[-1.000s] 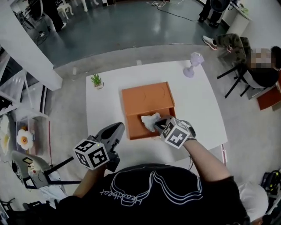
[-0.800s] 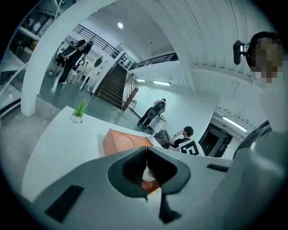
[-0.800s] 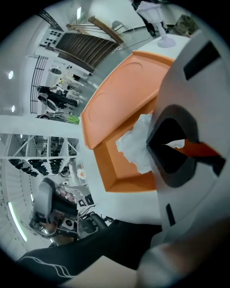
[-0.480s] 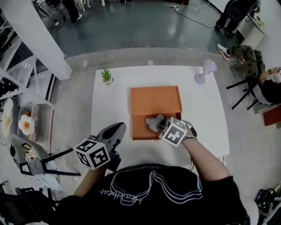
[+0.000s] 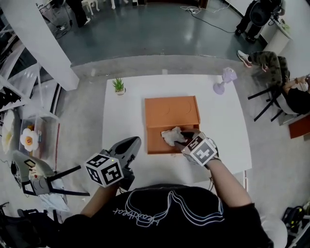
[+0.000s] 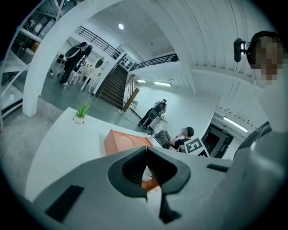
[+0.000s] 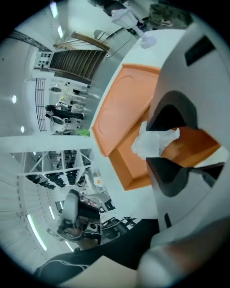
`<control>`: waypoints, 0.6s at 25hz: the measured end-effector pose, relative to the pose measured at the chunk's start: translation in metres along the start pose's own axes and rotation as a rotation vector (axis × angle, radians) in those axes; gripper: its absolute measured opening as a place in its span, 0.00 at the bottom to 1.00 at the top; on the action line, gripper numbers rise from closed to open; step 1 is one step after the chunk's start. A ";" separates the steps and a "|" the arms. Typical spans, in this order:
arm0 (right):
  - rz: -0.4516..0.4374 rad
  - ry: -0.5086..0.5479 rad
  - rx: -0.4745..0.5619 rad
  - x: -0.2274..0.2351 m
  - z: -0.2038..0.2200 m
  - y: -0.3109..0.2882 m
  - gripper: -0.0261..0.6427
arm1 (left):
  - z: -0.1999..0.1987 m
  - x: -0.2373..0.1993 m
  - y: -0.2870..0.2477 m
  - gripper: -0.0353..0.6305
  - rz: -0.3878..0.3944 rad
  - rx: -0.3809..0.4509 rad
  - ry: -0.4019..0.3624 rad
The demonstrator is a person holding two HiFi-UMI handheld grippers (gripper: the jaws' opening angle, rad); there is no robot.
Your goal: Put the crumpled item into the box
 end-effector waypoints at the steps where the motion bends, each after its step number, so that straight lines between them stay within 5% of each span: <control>1: 0.001 -0.034 0.034 -0.002 -0.002 0.007 0.32 | -0.002 0.003 0.001 0.06 0.005 0.003 -0.003; 7: -0.026 -0.218 0.306 -0.032 -0.015 0.059 0.21 | -0.005 0.024 0.015 0.06 0.063 0.004 -0.003; 10: -0.016 -0.258 0.422 -0.049 -0.021 0.084 0.04 | -0.007 0.036 0.027 0.06 0.092 0.007 -0.015; 15: -0.055 -0.312 0.603 -0.082 -0.030 0.122 0.04 | -0.008 0.055 0.052 0.06 0.129 0.028 -0.036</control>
Point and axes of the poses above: the fingertips, and each gripper's own axes: y backward along the fingers, x to its right, z out of its underside, the point moved 2 cm from there along y, backward along the fingers, and after that the axes turned 5 degrees about -y, right-handed, at the moved point
